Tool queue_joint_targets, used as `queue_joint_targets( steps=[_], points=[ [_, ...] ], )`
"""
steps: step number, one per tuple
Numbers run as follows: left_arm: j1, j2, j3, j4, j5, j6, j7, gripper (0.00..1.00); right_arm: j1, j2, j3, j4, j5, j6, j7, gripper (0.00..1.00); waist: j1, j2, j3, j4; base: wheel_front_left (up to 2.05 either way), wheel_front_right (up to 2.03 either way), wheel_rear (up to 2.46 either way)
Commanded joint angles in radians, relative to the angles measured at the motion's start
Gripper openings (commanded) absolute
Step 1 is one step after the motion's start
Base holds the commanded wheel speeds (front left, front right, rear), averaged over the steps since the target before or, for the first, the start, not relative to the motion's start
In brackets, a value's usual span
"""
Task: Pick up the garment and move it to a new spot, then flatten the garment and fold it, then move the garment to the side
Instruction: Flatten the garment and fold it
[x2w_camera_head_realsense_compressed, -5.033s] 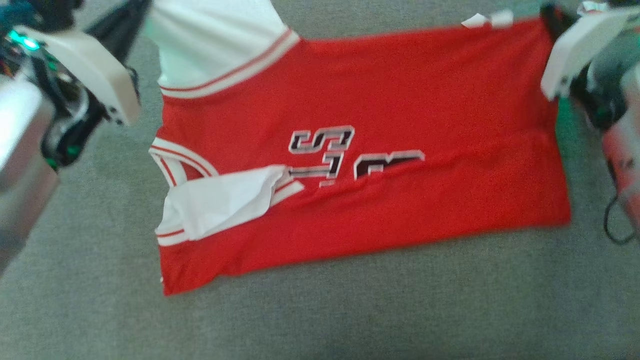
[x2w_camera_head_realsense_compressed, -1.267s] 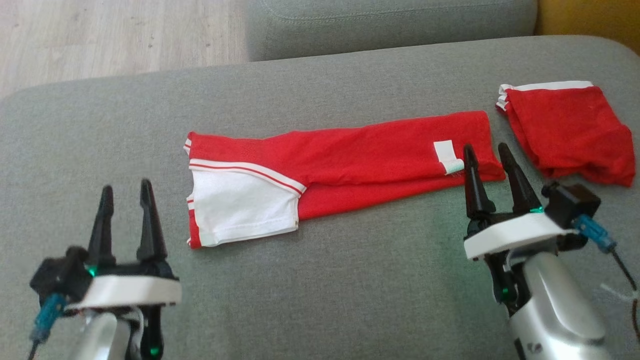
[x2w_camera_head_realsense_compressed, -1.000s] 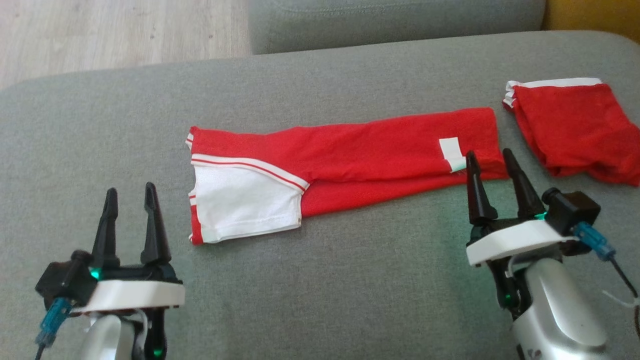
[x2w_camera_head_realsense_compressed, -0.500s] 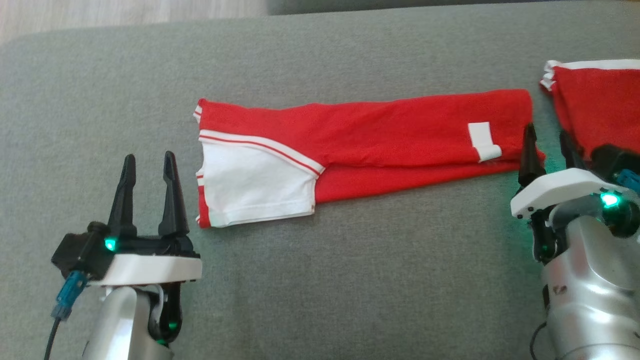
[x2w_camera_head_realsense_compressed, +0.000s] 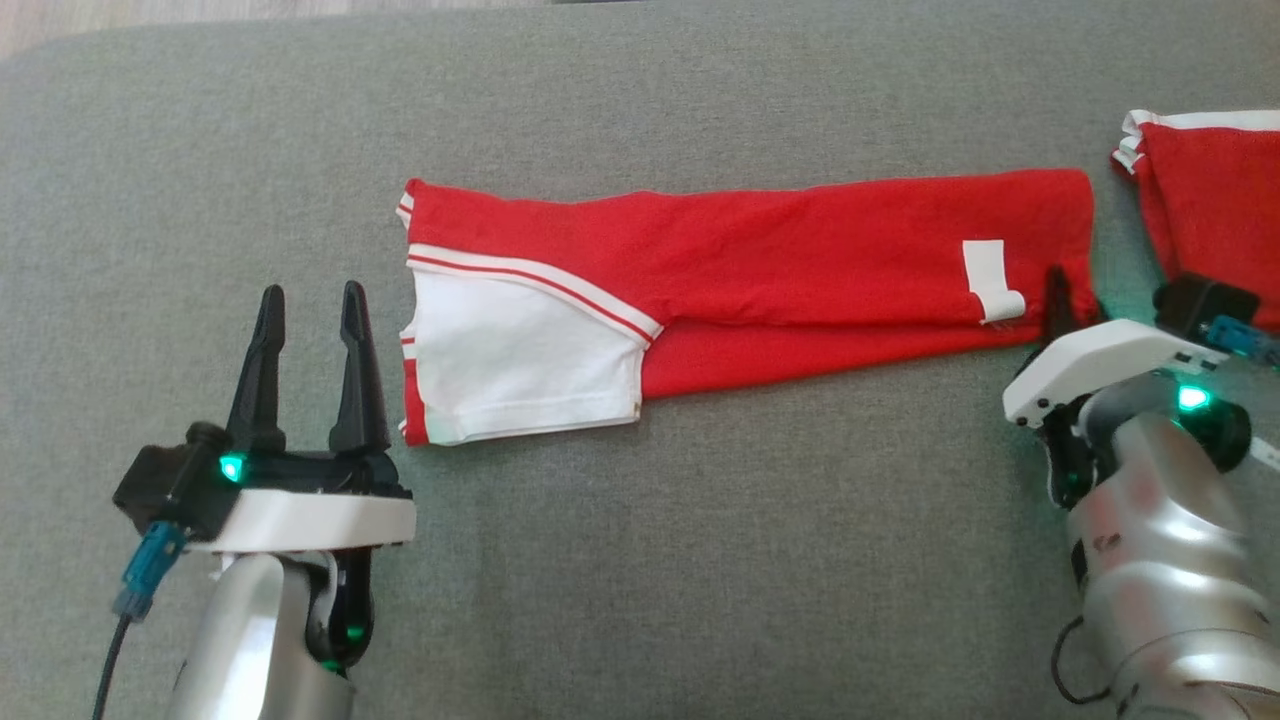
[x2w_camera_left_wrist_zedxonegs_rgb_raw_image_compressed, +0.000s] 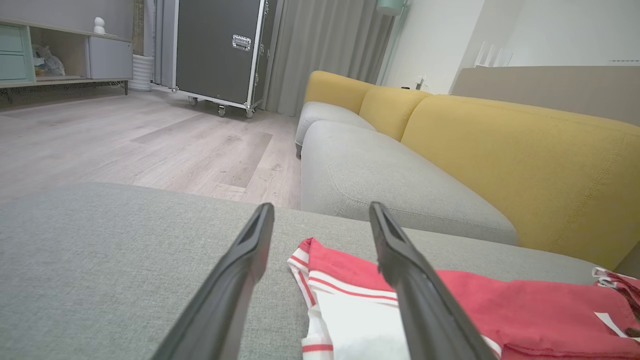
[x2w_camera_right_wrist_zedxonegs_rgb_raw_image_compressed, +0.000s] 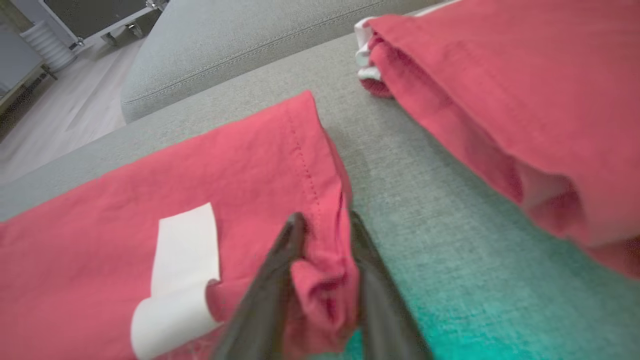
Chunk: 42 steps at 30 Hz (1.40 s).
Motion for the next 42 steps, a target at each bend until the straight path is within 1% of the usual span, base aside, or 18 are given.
queue_joint_targets(
  steps=[1,6,10,16,19,22,26,31,34,36,42],
  points=[
    [-0.031,0.017,0.027,-0.024,-0.005,-0.006,-0.005,1.00,-0.019,0.011,0.032,-0.008,-0.015,-0.005,-0.023,0.00,-0.0001,-0.0001,-0.004,-0.005,0.00,0.00,0.00],
    [-0.022,0.021,0.033,-0.021,-0.007,-0.006,-0.005,1.00,-0.025,0.007,0.022,-0.037,-0.082,-0.005,-0.066,0.00,-0.0001,-0.0001,-0.030,-0.028,0.00,0.00,0.00],
    [-0.015,0.020,0.035,-0.024,-0.010,-0.006,-0.005,1.00,-0.011,-0.031,0.002,-0.085,-0.126,-0.005,-0.075,0.00,-0.0001,-0.0001,-0.052,-0.042,0.00,0.00,0.00],
    [-0.008,0.015,0.038,-0.029,-0.017,-0.006,-0.005,1.00,0.012,-0.073,-0.034,-0.143,-0.139,-0.005,-0.076,0.00,-0.0001,-0.0001,-0.073,-0.051,0.00,0.00,0.00],
    [-0.003,0.014,0.037,-0.029,-0.018,-0.006,-0.005,1.00,0.016,-0.068,-0.035,-0.173,-0.134,-0.005,-0.076,0.00,-0.0001,-0.0001,-0.087,-0.053,0.00,0.00,0.00],
    [0.003,0.016,0.039,-0.032,-0.019,-0.006,-0.005,1.00,0.012,-0.041,-0.007,-0.200,-0.108,-0.005,-0.071,0.00,-0.0001,-0.0001,-0.105,-0.051,0.00,0.00,0.00],
    [0.012,0.020,0.041,-0.037,-0.017,-0.006,-0.005,1.00,0.009,-0.010,0.069,-0.242,-0.050,-0.005,-0.058,0.00,-0.0001,-0.0001,-0.130,-0.038,0.00,0.00,0.00],
    [0.025,0.022,0.043,-0.043,-0.015,-0.006,-0.005,1.00,0.021,0.009,0.221,-0.304,0.058,-0.005,-0.017,0.00,-0.0001,-0.0001,-0.163,-0.006,0.00,0.00,0.00],
    [0.029,0.023,0.036,-0.042,-0.014,-0.006,-0.005,1.00,0.040,0.011,0.371,-0.349,0.212,-0.005,0.018,0.00,-0.0001,-0.0001,-0.179,0.021,0.00,0.00,0.00],
    [0.032,0.022,0.035,-0.043,-0.013,-0.006,-0.005,1.00,0.054,0.011,0.454,-0.378,0.293,-0.005,0.035,0.00,-0.0001,-0.0001,-0.185,0.040,0.00,0.00,0.00],
    [0.034,0.023,0.024,-0.043,-0.012,-0.006,-0.005,1.00,0.074,0.011,0.647,-0.404,0.450,-0.005,0.046,0.00,-0.0001,-0.0001,-0.182,0.096,0.00,0.00,0.00]
  ],
)
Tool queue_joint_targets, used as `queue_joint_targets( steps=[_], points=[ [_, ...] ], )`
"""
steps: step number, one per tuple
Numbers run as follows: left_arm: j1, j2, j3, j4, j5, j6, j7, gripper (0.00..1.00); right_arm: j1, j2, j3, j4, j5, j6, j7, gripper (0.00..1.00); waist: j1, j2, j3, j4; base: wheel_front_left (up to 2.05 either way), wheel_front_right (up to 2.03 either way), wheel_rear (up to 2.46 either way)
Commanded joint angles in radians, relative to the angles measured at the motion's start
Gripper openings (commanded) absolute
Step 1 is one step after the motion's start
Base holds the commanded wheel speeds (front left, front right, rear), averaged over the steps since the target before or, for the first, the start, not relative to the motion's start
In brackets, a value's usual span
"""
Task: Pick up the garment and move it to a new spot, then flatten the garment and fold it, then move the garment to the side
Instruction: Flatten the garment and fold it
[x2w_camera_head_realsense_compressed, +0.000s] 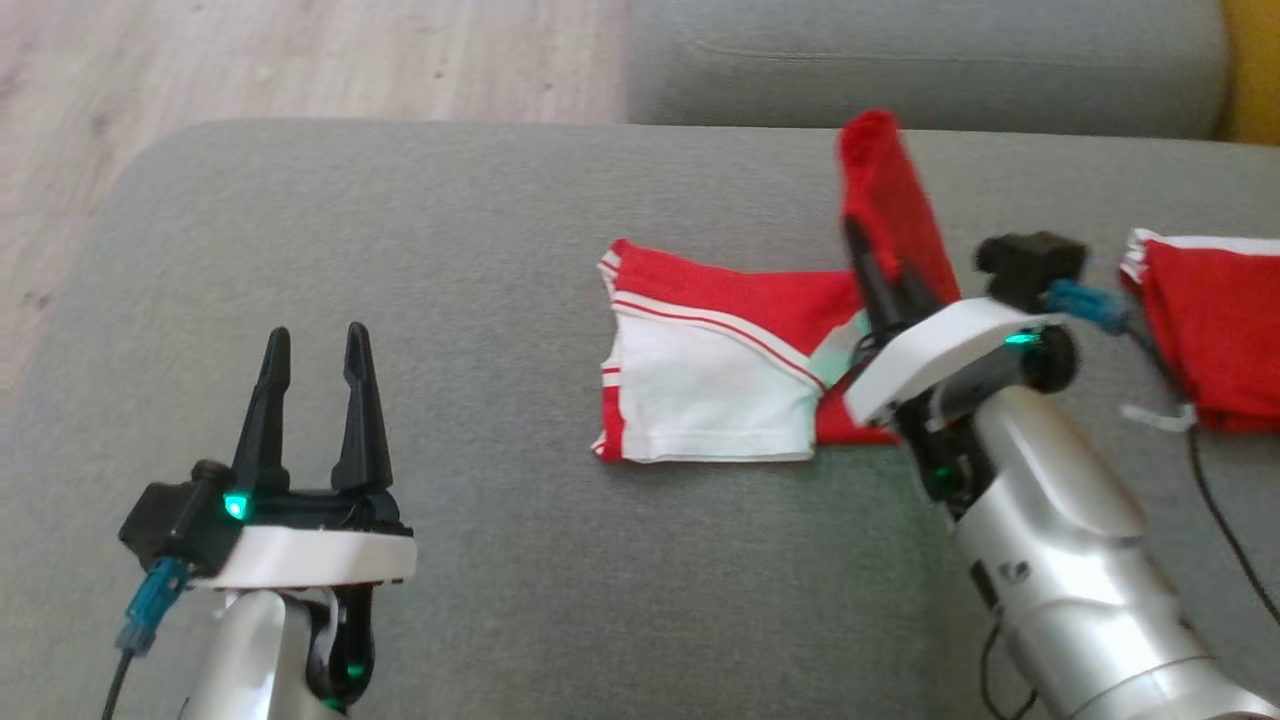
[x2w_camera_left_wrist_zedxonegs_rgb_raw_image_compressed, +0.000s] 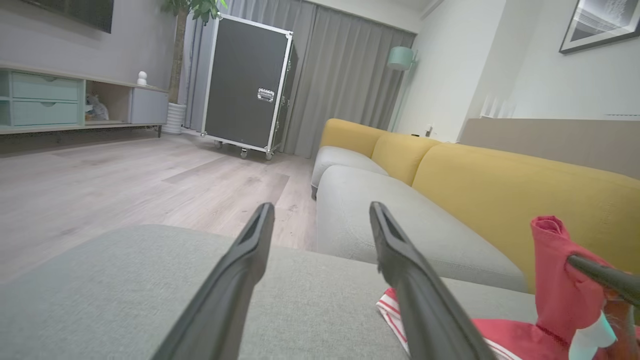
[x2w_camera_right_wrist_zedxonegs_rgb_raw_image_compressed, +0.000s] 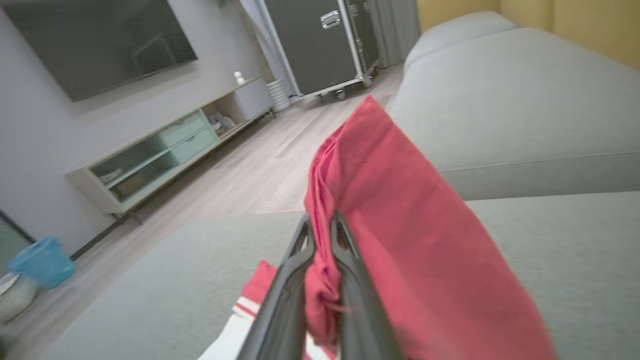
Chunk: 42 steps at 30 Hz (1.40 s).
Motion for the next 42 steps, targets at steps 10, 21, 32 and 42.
queue_joint_targets(
  steps=[10,21,32,42],
  points=[
    [-0.044,0.013,-0.011,-0.020,-0.002,0.002,-0.005,1.00,-0.047,0.016,0.321,0.052,0.254,-0.005,-0.075,0.00,0.0001,-0.0001,0.052,0.097,0.00,0.00,0.00],
    [-0.071,0.006,-0.031,-0.007,-0.005,0.002,-0.005,1.00,-0.092,0.016,0.493,0.147,0.391,-0.005,-0.138,0.00,0.0001,-0.0001,0.083,0.124,0.00,0.00,0.00],
    [-0.080,0.015,-0.040,0.022,-0.019,0.002,-0.005,1.00,-0.122,0.016,0.665,0.090,0.555,-0.005,-0.157,1.00,0.0001,-0.0001,0.085,0.109,0.00,0.00,0.00],
    [-0.062,0.025,0.007,-0.005,-0.023,0.002,-0.005,1.00,-0.220,0.015,0.452,0.182,0.309,-0.005,-0.167,1.00,0.0001,-0.0001,0.055,0.001,0.00,0.00,0.00]
  ],
)
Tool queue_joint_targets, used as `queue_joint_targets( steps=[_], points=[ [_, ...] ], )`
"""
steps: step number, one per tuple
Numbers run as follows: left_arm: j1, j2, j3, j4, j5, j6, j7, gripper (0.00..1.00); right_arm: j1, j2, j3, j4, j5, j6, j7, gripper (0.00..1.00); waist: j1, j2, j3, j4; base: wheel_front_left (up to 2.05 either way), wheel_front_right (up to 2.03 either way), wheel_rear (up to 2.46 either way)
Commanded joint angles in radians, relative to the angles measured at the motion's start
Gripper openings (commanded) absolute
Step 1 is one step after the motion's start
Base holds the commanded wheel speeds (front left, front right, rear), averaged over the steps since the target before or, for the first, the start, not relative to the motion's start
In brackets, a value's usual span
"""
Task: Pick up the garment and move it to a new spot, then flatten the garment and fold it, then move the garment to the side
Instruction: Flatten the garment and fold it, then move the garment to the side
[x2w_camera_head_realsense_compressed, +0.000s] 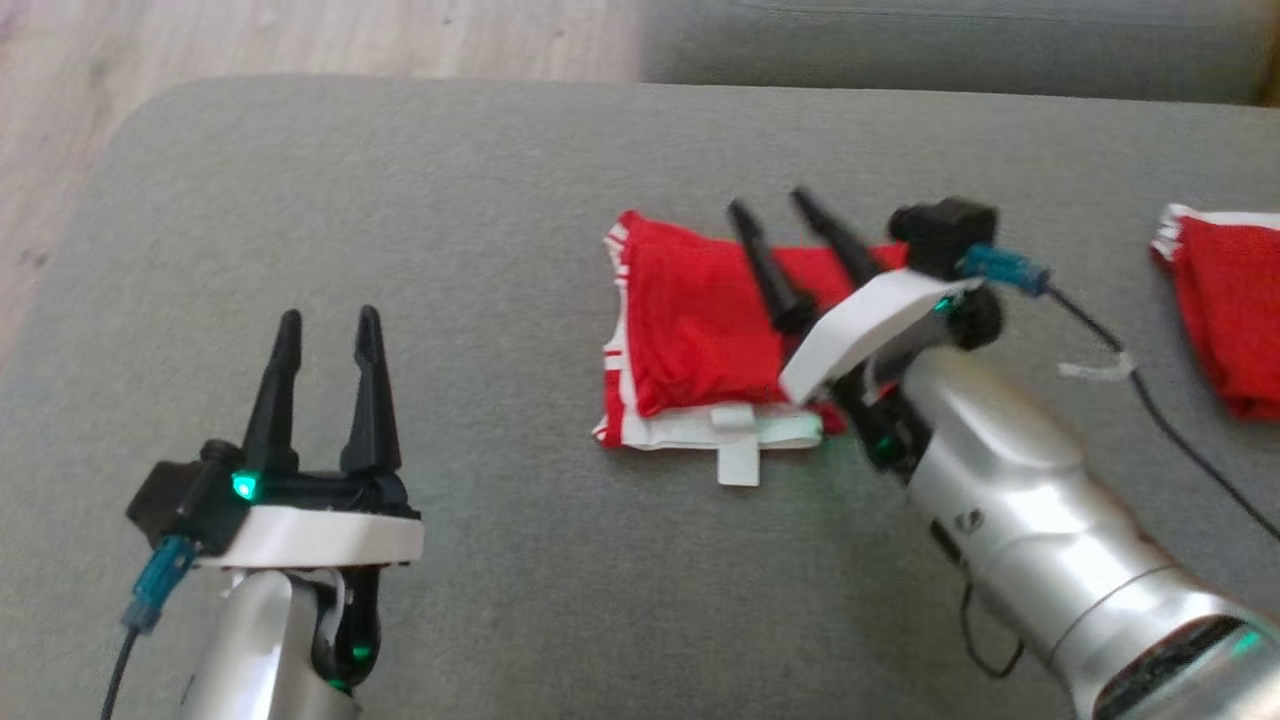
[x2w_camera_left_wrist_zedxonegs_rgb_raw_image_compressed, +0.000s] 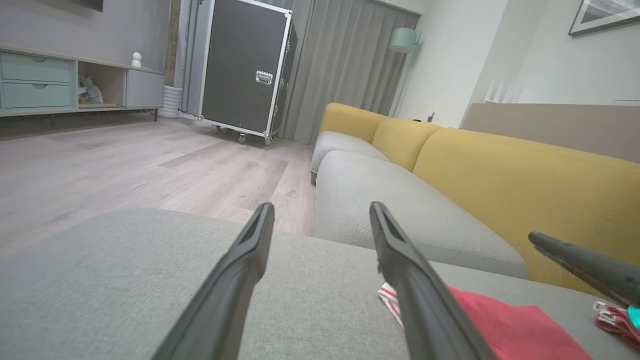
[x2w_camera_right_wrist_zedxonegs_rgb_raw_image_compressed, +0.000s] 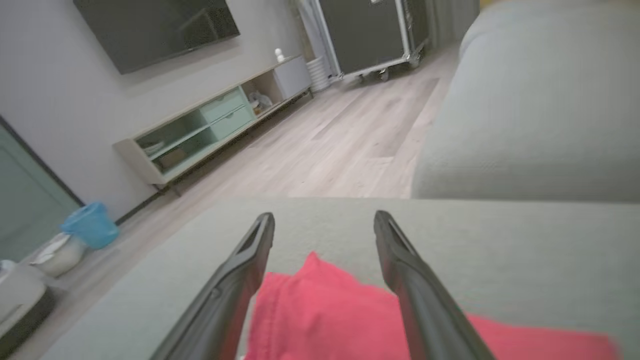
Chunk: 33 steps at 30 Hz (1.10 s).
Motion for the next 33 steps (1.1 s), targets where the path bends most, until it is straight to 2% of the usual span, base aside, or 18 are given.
queue_joint_targets(
  steps=[1,4,9,14,17,21,26,33],
  points=[
    [-0.020,0.021,0.041,-0.039,-0.005,0.002,-0.005,1.00,-0.022,0.012,-0.046,-0.016,-0.078,-0.005,-0.013,1.00,0.0000,-0.0001,-0.009,-0.036,0.00,0.00,0.00],
    [-0.012,0.018,0.059,-0.057,0.004,0.002,-0.005,1.00,0.011,-0.016,-0.211,-0.056,-0.286,-0.005,-0.014,1.00,0.0000,-0.0001,-0.005,-0.076,0.00,0.00,0.00],
    [-0.009,0.007,0.082,-0.066,0.017,0.002,-0.005,1.00,0.149,-0.037,-0.452,-0.236,-0.582,-0.005,-0.014,1.00,0.0000,-0.0001,-0.002,-0.121,0.00,0.00,0.00],
    [0.001,-0.003,0.101,-0.066,0.020,0.002,-0.005,1.00,0.306,-0.007,-0.610,-0.414,-0.756,-0.005,-0.014,1.00,0.0000,-0.0001,-0.002,-0.146,0.00,0.00,0.00],
    [0.008,-0.007,0.099,-0.059,0.028,0.002,-0.005,1.00,0.378,0.009,-0.679,-0.496,-0.801,-0.005,-0.014,1.00,0.0000,-0.0001,-0.002,-0.153,0.00,0.00,0.00],
    [0.016,-0.011,0.100,-0.052,0.032,0.002,-0.005,1.00,0.439,0.016,-0.723,-0.543,-0.811,-0.005,-0.014,1.00,0.0000,-0.0001,-0.003,-0.157,0.00,0.00,0.00],
    [0.022,-0.017,0.113,-0.048,0.033,0.002,-0.005,1.00,0.485,0.018,-0.721,-0.576,-0.777,-0.005,-0.014,1.00,0.0000,-0.0001,-0.004,-0.159,0.00,0.00,0.00],
    [0.011,-0.019,0.104,-0.055,0.040,0.002,-0.005,1.00,0.473,0.018,-0.709,-0.578,-0.773,-0.005,-0.014,1.00,0.0000,-0.0001,0.019,-0.147,0.00,0.00,0.00]
  ],
)
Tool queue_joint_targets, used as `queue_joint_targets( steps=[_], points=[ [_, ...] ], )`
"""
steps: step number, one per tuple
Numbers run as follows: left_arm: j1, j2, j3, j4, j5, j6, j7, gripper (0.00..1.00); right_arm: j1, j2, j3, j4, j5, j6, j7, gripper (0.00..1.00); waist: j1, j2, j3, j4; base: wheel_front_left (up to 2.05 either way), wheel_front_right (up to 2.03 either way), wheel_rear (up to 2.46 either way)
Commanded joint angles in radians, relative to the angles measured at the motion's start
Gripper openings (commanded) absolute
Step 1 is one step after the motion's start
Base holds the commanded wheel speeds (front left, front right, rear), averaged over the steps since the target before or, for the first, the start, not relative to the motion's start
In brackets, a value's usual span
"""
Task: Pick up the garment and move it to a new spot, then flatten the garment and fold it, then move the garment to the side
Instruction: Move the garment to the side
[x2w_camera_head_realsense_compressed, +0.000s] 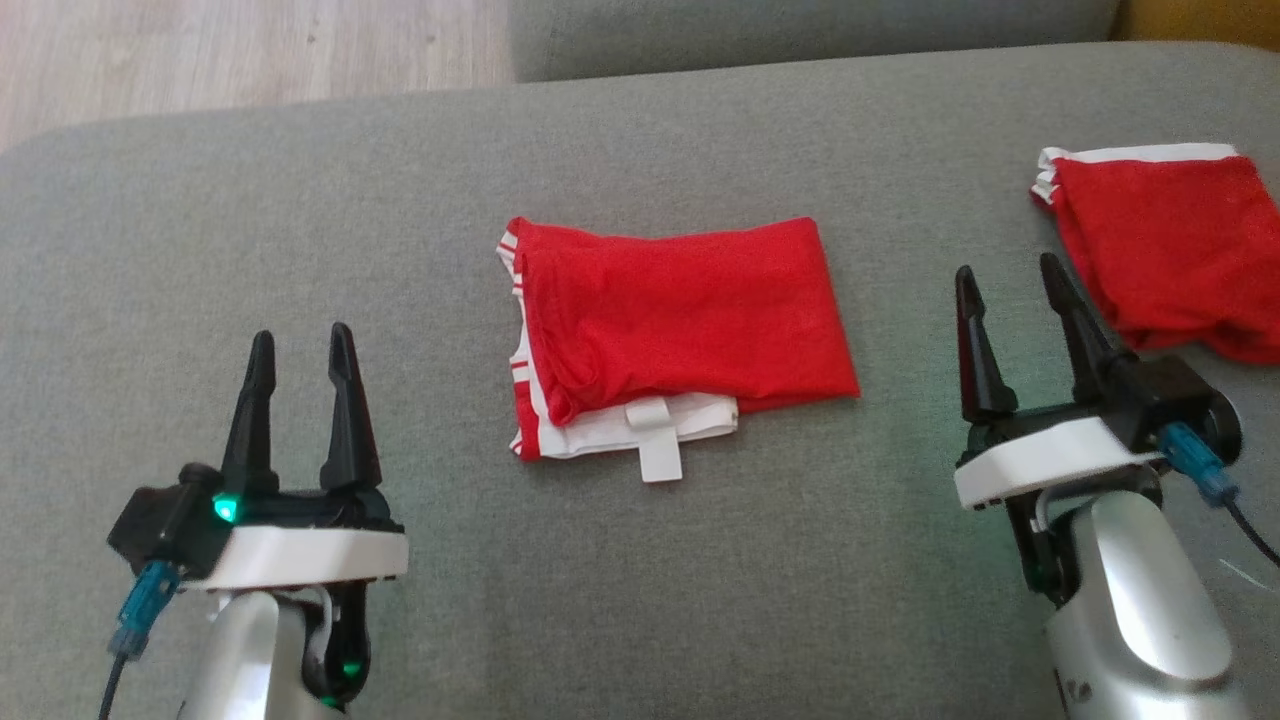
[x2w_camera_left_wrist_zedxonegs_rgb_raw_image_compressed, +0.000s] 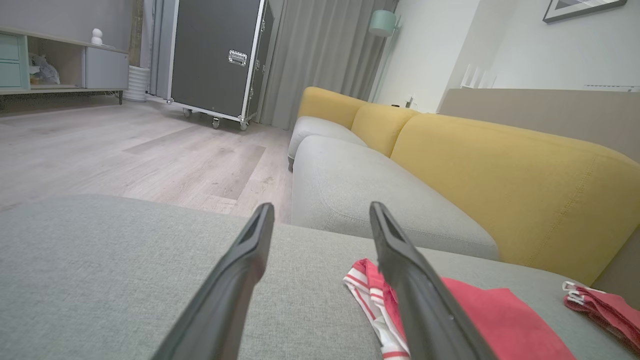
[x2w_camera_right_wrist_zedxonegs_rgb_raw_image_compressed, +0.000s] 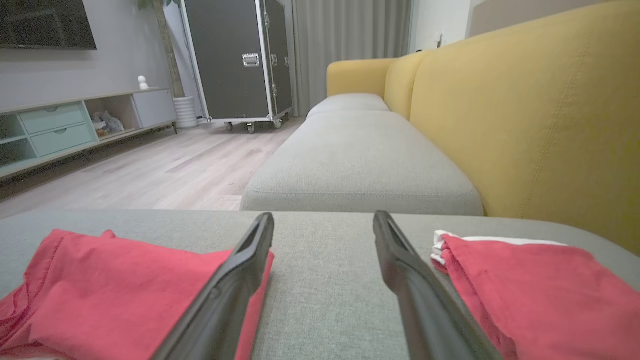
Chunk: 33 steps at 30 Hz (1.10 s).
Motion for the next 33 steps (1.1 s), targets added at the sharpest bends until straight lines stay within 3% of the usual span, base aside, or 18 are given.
queue_joint_targets(
  steps=[1,7,21,22,23,24,33],
  points=[
    [-0.035,0.008,0.030,-0.034,0.009,0.002,-0.005,1.00,-0.045,0.008,0.031,-0.022,0.001,-0.005,-0.011,1.00,0.0000,-0.0001,0.014,0.009,0.00,0.00,0.00],
    [-0.064,0.008,0.000,-0.032,0.008,0.002,-0.005,1.00,-0.118,0.008,0.065,0.076,0.024,-0.005,0.059,1.00,0.0000,-0.0001,0.066,0.049,0.00,0.00,0.00],
    [-0.110,0.005,-0.045,-0.005,-0.001,0.002,-0.005,1.00,-0.273,0.008,0.184,0.405,0.274,-0.005,0.252,1.00,0.0000,-0.0001,0.120,0.130,0.00,0.00,0.00],
    [-0.110,0.005,-0.045,-0.004,-0.001,0.002,-0.005,1.00,-0.280,0.008,0.198,0.422,0.278,-0.005,0.253,0.95,0.0000,-0.0001,0.120,0.131,0.00,0.00,0.00],
    [-0.110,0.005,-0.045,-0.003,-0.001,0.002,-0.005,1.00,-0.288,0.008,0.210,0.436,0.277,-0.005,0.249,0.44,0.0000,-0.0001,0.119,0.131,0.00,0.00,0.00],
    [-0.110,0.005,-0.043,-0.003,0.000,0.002,-0.005,1.00,-0.295,0.008,0.222,0.447,0.267,-0.005,0.238,0.00,0.0000,-0.0001,0.117,0.131,0.00,0.00,0.00],
    [-0.092,0.005,-0.044,-0.005,0.011,0.002,-0.005,1.00,-0.352,0.008,0.229,0.500,0.084,-0.005,0.099,0.00,0.0000,-0.0001,0.080,0.079,0.00,0.00,0.00]
  ],
)
